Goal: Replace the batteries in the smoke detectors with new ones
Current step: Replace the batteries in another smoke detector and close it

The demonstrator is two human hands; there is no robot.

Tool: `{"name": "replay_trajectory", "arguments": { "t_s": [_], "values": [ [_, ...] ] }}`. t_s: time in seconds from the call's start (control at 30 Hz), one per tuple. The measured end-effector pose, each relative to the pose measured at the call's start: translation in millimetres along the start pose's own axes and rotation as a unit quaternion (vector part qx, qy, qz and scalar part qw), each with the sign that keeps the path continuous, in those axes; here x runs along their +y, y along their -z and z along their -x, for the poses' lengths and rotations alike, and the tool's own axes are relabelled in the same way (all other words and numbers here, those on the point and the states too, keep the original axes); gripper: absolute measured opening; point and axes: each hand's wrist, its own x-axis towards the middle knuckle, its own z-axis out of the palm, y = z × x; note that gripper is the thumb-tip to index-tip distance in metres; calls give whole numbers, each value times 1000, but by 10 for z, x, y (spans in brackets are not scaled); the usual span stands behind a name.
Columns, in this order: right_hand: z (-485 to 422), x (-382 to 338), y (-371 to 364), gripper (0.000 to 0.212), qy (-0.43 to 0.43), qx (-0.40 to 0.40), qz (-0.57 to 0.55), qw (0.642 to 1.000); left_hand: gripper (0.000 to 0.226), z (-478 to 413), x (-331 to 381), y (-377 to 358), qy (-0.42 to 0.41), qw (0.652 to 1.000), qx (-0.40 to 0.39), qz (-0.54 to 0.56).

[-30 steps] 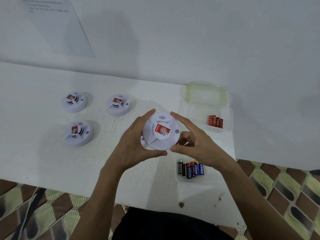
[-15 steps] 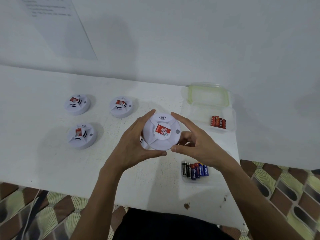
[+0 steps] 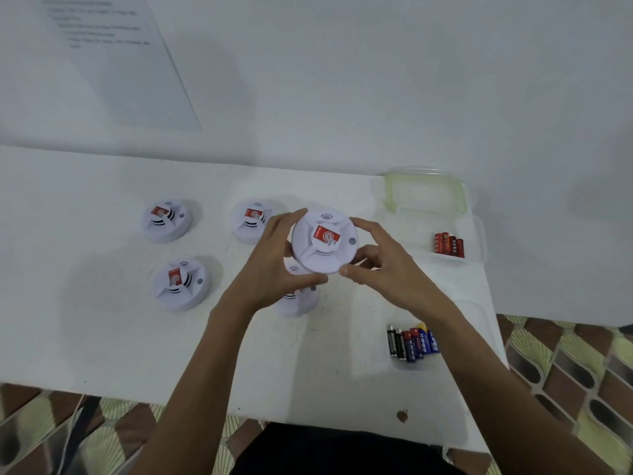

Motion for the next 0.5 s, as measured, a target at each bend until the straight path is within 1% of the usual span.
{"name": "replay_trajectory", "arguments": {
  "t_s": [0.07, 0.17, 0.27, 0.37, 0.43, 0.5],
  "values": [
    [-153, 10, -24, 72, -1, 20, 16, 1000, 94, -112, -116, 62, 14, 1000, -14, -9],
    [-373, 69, -71, 72, -19, 42, 42, 998, 91, -291, -253, 86, 41, 999, -19, -3],
    [-534, 129, -118, 66, -36, 66, 48, 996, 88, -466, -381, 41, 72, 997, -31, 10],
    [-658, 170, -135, 63, -55, 75, 71, 993, 87, -579, -493, -25, 81, 996, -42, 4],
    [-717, 207, -137, 63, -75, 72, 90, 990, 82, -646, -561, -90, 92, 994, -55, -2],
    [-765, 248, -142, 62, -102, 66, 107, 987, 70, -739, -619, -172, 86, 993, -77, -34]
  ]
}}
